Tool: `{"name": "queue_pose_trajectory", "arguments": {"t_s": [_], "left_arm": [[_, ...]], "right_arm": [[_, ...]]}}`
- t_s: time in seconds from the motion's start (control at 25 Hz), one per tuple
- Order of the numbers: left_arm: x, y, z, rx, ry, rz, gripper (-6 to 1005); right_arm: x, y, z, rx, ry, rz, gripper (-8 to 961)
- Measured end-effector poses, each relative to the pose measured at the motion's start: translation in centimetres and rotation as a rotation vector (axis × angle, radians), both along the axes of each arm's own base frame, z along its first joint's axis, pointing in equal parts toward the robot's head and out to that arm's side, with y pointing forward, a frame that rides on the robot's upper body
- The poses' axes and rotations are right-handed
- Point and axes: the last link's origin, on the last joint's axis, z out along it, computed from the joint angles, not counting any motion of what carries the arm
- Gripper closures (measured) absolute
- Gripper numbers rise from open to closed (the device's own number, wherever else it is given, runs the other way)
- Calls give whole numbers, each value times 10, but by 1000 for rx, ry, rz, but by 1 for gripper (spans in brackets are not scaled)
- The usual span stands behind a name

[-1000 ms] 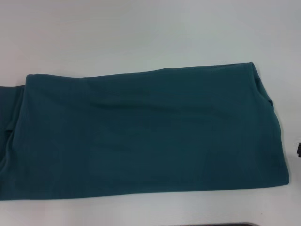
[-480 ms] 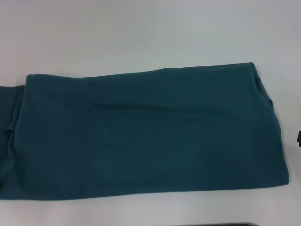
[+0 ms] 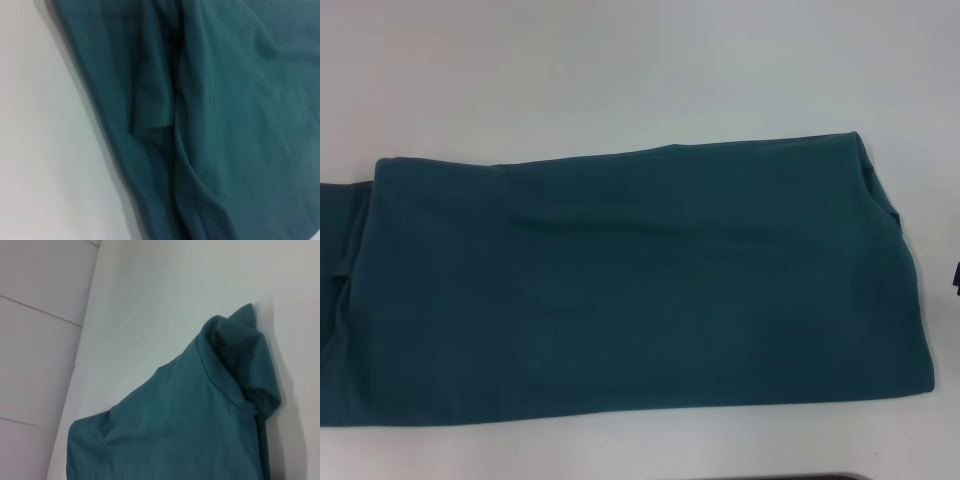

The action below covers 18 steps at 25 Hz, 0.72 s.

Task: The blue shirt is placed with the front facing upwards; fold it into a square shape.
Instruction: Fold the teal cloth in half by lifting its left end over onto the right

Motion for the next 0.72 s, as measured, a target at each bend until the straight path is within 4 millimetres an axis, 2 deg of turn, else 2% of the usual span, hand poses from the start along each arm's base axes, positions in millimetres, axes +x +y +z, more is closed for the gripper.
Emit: {"name": "queue_pose_trajectory", "arguments": {"t_s": [0.36, 0.48, 0.72], "left_arm": [[10, 28, 19, 106, 65, -37, 750], [19, 42, 18, 138, 43, -68, 751], [47, 64, 3, 177, -46, -159, 752]], "right_arm": [[-6, 14, 3, 18, 6, 20, 496], [-9, 20, 3, 26, 8, 32, 496], [-12, 29, 6, 45, 3, 49, 496]]}}
